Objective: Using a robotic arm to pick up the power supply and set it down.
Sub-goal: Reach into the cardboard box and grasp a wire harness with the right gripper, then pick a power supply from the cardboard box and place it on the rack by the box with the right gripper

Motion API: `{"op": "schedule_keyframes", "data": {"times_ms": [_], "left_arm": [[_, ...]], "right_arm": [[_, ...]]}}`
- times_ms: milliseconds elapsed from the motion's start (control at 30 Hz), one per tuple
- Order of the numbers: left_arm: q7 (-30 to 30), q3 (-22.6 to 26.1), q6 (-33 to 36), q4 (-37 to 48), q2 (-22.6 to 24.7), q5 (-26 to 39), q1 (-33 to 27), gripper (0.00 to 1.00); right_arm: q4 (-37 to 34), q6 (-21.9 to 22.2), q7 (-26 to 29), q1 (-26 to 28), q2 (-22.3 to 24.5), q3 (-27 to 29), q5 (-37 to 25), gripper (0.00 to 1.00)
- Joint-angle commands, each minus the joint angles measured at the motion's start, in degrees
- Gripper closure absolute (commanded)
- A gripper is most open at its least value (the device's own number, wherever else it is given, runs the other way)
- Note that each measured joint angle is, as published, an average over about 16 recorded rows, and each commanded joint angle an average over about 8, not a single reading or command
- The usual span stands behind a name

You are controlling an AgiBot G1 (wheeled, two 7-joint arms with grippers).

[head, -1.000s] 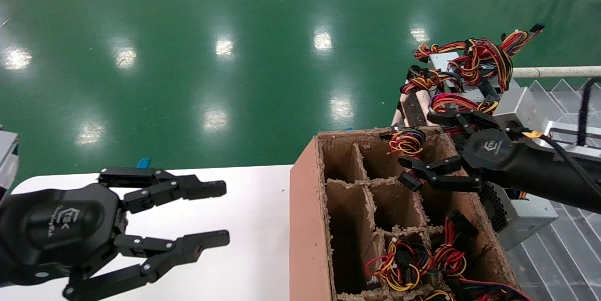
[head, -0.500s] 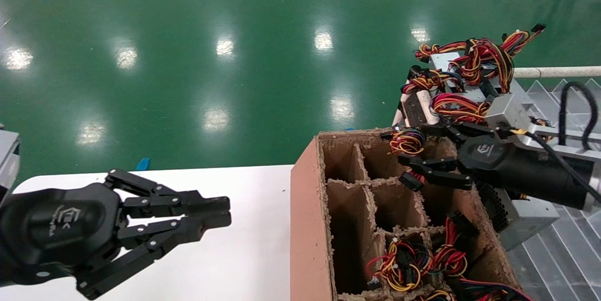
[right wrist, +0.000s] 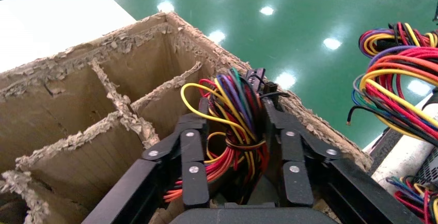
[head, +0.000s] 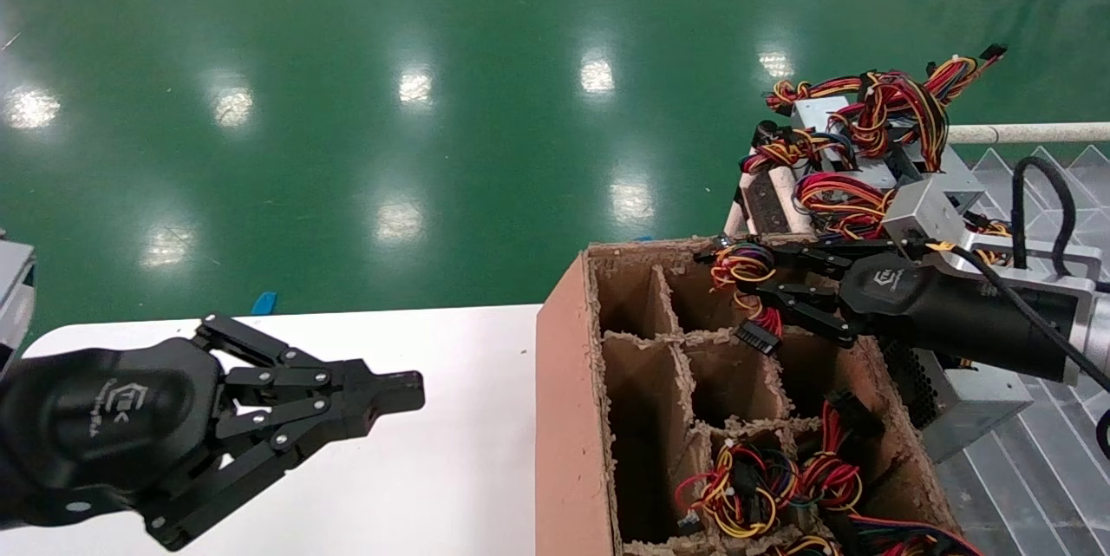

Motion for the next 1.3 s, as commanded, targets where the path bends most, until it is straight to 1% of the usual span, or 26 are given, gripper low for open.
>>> {"op": "schedule_keyframes", "data": {"times_ms": [33, 433, 600, 767, 933, 1033, 1300], "left_arm": [[0.0, 0.0, 0.0, 0.0, 0.0, 0.0, 0.0, 1.0], [0.0, 0.0, 0.0, 0.0, 0.0, 0.0, 0.0, 1.0], [0.0, 0.0, 0.0, 0.0, 0.0, 0.0, 0.0, 1.0], [0.0, 0.0, 0.0, 0.0, 0.0, 0.0, 0.0, 1.0], [0.0, 0.0, 0.0, 0.0, 0.0, 0.0, 0.0, 1.0], [0.0, 0.0, 0.0, 0.0, 0.0, 0.0, 0.0, 1.0], [0.0, 0.0, 0.0, 0.0, 0.0, 0.0, 0.0, 1.0]], "right_arm": [[-0.54, -0.33, -0.48, 0.49, -0.06, -0.25, -0.43, 1.0], [2.06, -0.15, -0.84, 1.11, 0.85, -0.54, -1.39, 1.0], [5.36, -0.5, -1.92, 0.92, 1.88, -0.01, -0.87, 1.0], [10.49, -0.65, -2.01, 0.67, 3.62, 0.91, 0.11, 1.0], [16.9, 0.2, -0.34, 0.33, 6.3, 2.61, 1.83, 1.0], [20.98, 1.13, 1.29, -0.35, 8.49, 4.41, 3.97, 1.0], [30.72, 3.6, 4.97, -3.13, 16.7, 10.8, 10.96, 1.0]]}}
